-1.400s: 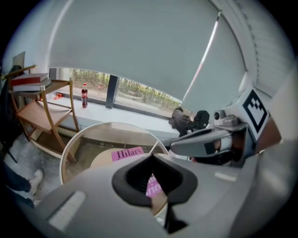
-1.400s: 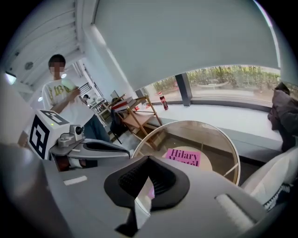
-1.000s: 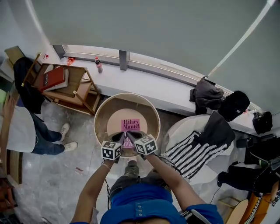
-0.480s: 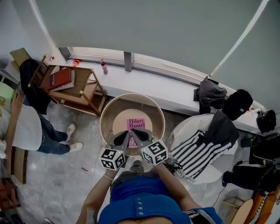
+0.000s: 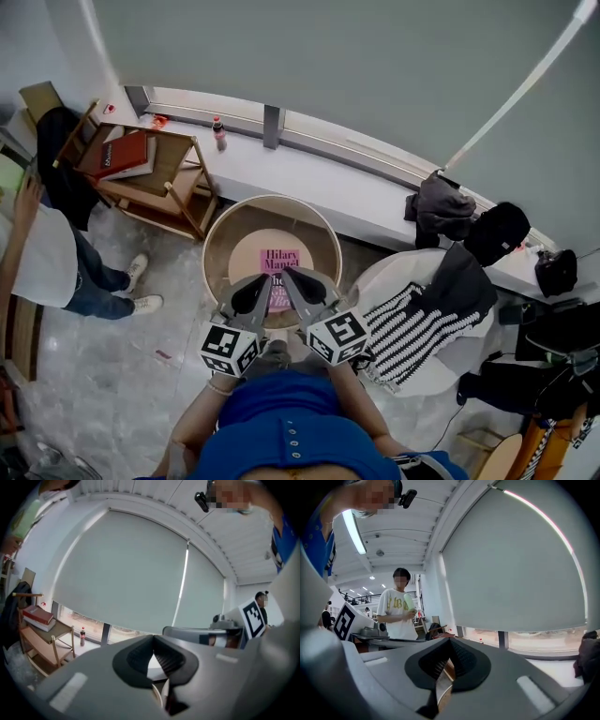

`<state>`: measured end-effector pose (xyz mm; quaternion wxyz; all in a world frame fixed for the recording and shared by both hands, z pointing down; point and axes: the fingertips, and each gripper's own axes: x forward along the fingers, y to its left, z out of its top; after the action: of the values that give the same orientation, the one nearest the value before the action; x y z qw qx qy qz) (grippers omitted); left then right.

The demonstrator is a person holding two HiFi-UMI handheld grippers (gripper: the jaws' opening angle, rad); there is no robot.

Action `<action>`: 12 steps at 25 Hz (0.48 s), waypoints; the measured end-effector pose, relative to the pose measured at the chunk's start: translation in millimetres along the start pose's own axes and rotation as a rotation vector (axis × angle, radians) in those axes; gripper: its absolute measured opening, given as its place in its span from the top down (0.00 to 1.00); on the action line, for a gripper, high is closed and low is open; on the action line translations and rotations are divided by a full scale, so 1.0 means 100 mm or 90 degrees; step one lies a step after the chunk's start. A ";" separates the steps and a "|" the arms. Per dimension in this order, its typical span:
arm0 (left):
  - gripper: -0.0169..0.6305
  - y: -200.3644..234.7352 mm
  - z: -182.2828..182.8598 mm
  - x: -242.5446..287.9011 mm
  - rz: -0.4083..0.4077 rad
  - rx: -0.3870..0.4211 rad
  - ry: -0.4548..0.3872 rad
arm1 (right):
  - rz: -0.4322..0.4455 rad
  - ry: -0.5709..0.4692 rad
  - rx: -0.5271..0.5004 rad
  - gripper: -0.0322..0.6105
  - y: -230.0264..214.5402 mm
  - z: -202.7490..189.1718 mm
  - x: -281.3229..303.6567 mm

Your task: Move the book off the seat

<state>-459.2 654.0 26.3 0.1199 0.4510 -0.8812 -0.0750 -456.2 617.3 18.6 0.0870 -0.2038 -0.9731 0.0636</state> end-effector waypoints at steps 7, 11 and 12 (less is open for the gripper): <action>0.97 -0.15 0.20 0.06 -0.005 0.031 -0.033 | -0.007 -0.025 -0.014 0.95 0.07 0.21 -0.10; 0.97 -0.23 0.26 0.05 -0.006 0.043 -0.043 | -0.025 -0.037 -0.020 0.95 0.06 0.30 -0.19; 0.97 -0.25 0.26 0.04 -0.006 0.040 -0.043 | -0.028 -0.040 -0.020 0.95 0.06 0.31 -0.21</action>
<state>-449.7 636.7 -4.2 0.0751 0.4560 -0.8845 -0.0631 -440.9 611.8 -16.1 0.0549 -0.1813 -0.9805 0.0528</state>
